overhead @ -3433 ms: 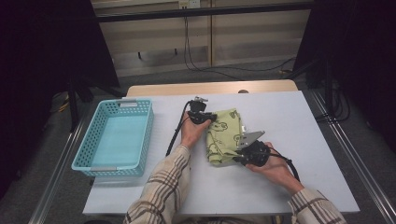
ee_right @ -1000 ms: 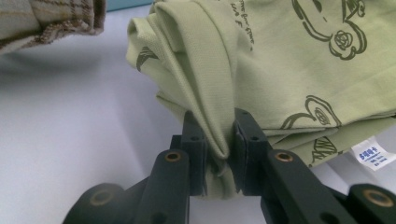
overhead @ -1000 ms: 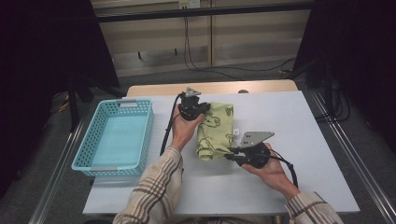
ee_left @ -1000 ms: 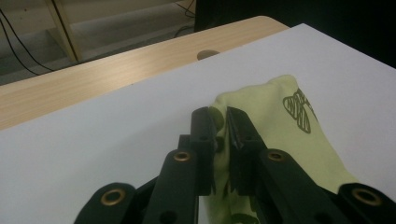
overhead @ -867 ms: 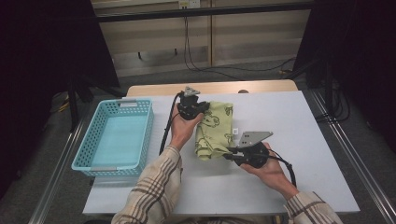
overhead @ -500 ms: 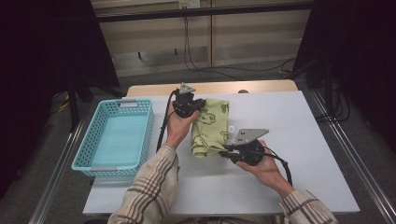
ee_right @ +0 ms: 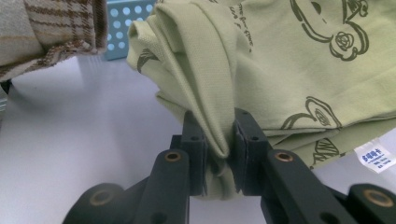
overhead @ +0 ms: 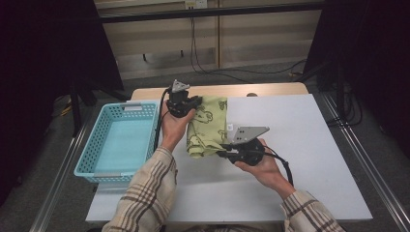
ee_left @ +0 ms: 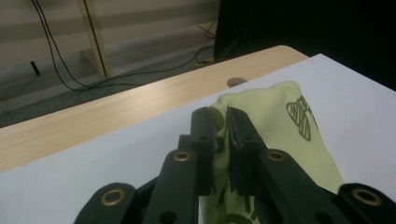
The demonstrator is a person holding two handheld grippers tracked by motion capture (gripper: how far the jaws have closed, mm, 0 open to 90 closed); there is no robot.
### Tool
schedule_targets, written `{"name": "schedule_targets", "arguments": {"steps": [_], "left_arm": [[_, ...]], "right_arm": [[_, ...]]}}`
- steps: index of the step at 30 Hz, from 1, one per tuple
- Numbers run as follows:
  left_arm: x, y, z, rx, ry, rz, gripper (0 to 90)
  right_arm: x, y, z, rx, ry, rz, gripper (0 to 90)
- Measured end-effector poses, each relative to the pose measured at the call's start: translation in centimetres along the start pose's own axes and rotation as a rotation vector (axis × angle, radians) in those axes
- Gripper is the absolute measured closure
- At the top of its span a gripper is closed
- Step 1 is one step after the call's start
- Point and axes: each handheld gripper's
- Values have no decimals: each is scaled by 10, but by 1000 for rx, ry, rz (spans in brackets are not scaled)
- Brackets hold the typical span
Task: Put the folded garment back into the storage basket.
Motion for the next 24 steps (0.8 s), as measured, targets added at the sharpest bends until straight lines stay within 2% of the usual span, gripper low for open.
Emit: {"name": "schedule_targets", "arguments": {"steps": [1,3,8,9,12,15,16,22,24], "left_arm": [[1,2,1,9,-8,3,823],[3,4,2,-6,3,3,823],[8,11,5,-6,10,23,823],[8,12,6,-5,13,28,823],[12,16,7,-1,4,30,823],[15,19,7,-11,17,38,823],[17,21,8,-4,8,41,823],[23,31,12,-11,17,64,823],[26,34,14,-1,3,76,823]], "right_arm": [[0,0,1,2,1,-5,767],[0,-2,3,-4,4,2,767],[0,-3,10,-25,5,7,767],[1,-4,11,-32,-10,13,767],[2,-6,14,-35,-7,15,767],[3,-9,18,-43,-1,22,767],[3,-10,20,-48,-4,25,767],[5,-16,29,-63,7,40,767],[5,-19,32,-68,2,45,767]]}}
Point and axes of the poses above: each handheld gripper's, and its own axes: y roughly backward along the jaws, z roughly out of its top, x roughly to its left, and after that the axes turned 1 degree about -z, right-handed
